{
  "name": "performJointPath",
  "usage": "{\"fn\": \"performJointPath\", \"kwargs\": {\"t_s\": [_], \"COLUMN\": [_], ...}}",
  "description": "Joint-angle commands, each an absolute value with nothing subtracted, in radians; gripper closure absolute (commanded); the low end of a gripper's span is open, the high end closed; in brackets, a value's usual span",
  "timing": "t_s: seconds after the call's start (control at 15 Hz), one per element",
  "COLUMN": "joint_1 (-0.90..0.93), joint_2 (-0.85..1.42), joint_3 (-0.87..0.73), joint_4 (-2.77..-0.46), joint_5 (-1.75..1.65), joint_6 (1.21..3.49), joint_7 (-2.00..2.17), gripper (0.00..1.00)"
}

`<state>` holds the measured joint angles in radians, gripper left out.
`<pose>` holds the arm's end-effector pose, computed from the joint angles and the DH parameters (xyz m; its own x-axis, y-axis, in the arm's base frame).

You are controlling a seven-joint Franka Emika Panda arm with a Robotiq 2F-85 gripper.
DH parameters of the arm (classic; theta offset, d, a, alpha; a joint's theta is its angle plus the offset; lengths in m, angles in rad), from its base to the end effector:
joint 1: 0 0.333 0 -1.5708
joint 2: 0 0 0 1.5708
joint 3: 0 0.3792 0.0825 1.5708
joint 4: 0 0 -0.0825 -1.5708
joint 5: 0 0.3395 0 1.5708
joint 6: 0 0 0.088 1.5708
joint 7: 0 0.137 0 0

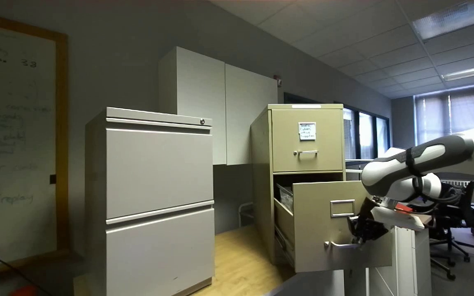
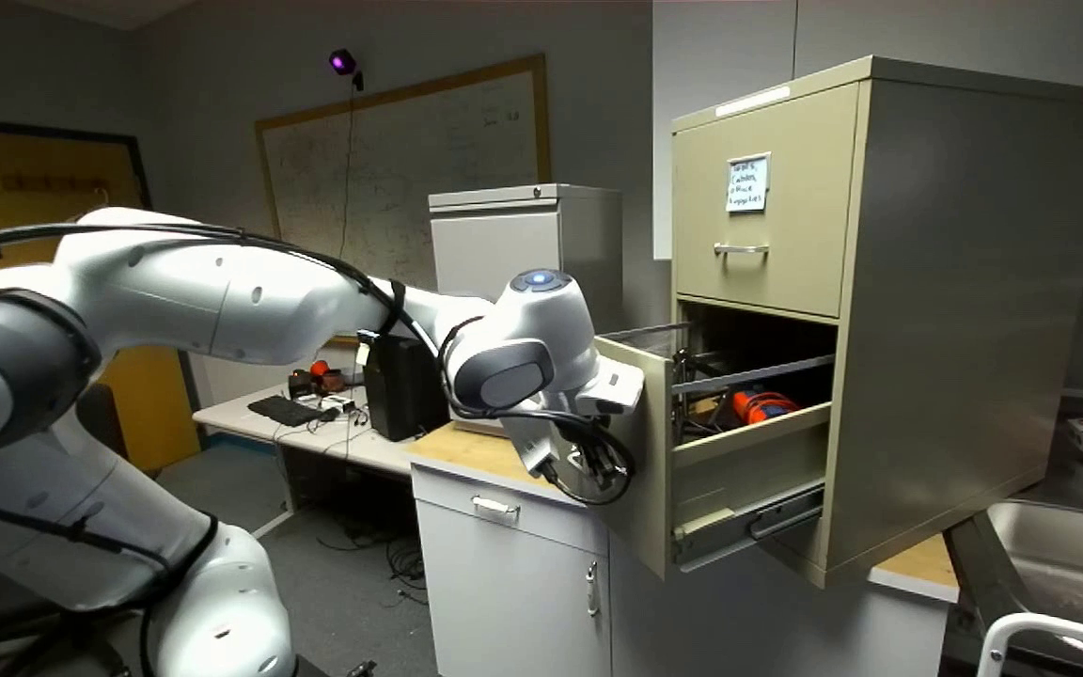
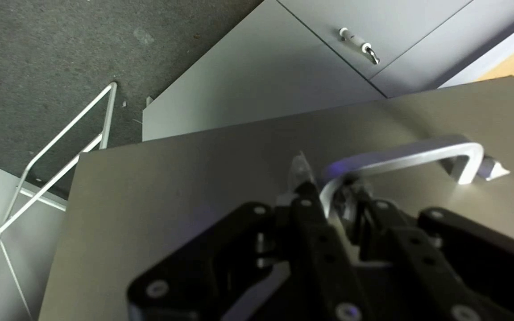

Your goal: Open the bottom drawer of the right cabinet

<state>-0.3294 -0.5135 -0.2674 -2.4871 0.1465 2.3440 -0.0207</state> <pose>0.2969 -0.2140 0.5445 0.7239 -0.6058 0.3300 -0.5501 -0.7956 -0.2539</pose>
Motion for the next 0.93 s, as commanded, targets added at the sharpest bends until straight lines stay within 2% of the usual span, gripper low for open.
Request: {"fn": "performJointPath", "kwargs": {"t_s": [0.0, 0.2, 0.53, 0.87], "joint_1": [-0.28, -0.272, -0.328, -0.47], "joint_2": [-0.596, -0.632, -0.689, -0.793], "joint_3": [-0.238, -0.23, -0.196, -0.096], "joint_4": [-2.642, -2.689, -2.721, -2.663], "joint_5": [0.139, 0.132, 0.063, -0.123], "joint_6": [2.314, 2.329, 2.296, 2.121], "joint_7": [-0.031, -0.025, 0.046, 0.254], "gripper": [0.58, 0.41, 0.02, 0.0]}}
